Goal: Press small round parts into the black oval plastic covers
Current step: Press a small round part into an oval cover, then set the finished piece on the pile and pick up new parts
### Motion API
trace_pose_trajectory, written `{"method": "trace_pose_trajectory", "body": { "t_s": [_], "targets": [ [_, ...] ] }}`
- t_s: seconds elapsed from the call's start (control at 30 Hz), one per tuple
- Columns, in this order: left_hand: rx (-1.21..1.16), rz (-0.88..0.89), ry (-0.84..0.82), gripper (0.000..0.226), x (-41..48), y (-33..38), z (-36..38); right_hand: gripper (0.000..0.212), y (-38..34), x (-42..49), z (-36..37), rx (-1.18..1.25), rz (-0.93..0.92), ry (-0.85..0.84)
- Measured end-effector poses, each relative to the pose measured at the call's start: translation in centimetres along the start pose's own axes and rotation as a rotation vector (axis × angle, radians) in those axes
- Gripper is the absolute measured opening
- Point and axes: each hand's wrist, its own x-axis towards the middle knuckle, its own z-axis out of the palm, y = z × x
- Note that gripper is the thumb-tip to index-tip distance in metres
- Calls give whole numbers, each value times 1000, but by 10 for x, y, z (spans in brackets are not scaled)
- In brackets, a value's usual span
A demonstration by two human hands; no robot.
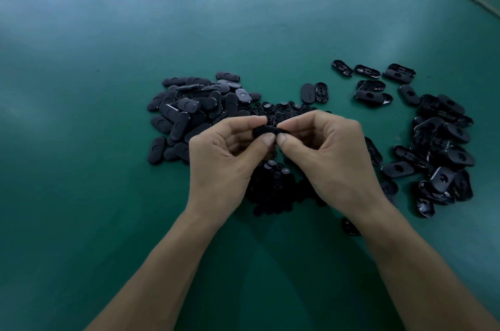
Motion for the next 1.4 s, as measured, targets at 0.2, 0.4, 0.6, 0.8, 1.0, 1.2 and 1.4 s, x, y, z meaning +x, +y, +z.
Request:
{"method": "trace_pose_trajectory", "body": {
  "t_s": [0.2, 0.4, 0.6, 0.8, 1.0, 1.2, 1.4],
  "targets": [
    [4, -31, 21, 22, 0, 0, -1, 10, 2, 0, 1, -9, -8, -11],
    [-49, -2, 33, 27, 1, -1, -1, 12, 1, 4, 0, -48, -22, 16],
    [-134, 31, 130, 22, 4, -2, 1, 19, -2, 18, -11, -329, -12, 140],
    [-165, -38, 233, 50, 7, -4, 0, 37, 5, 57, -32, -838, 52, 70],
    [-89, -50, 233, 79, 9, -9, -2, 35, 11, 73, -38, -980, 95, -48],
    [-64, -66, 219, 86, 10, -13, -3, 24, 10, 70, -37, -958, -25, 39],
    [-16, 3, 202, 80, 8, -12, -2, 25, 10, 66, -39, -809, -107, 250]
  ]
}}
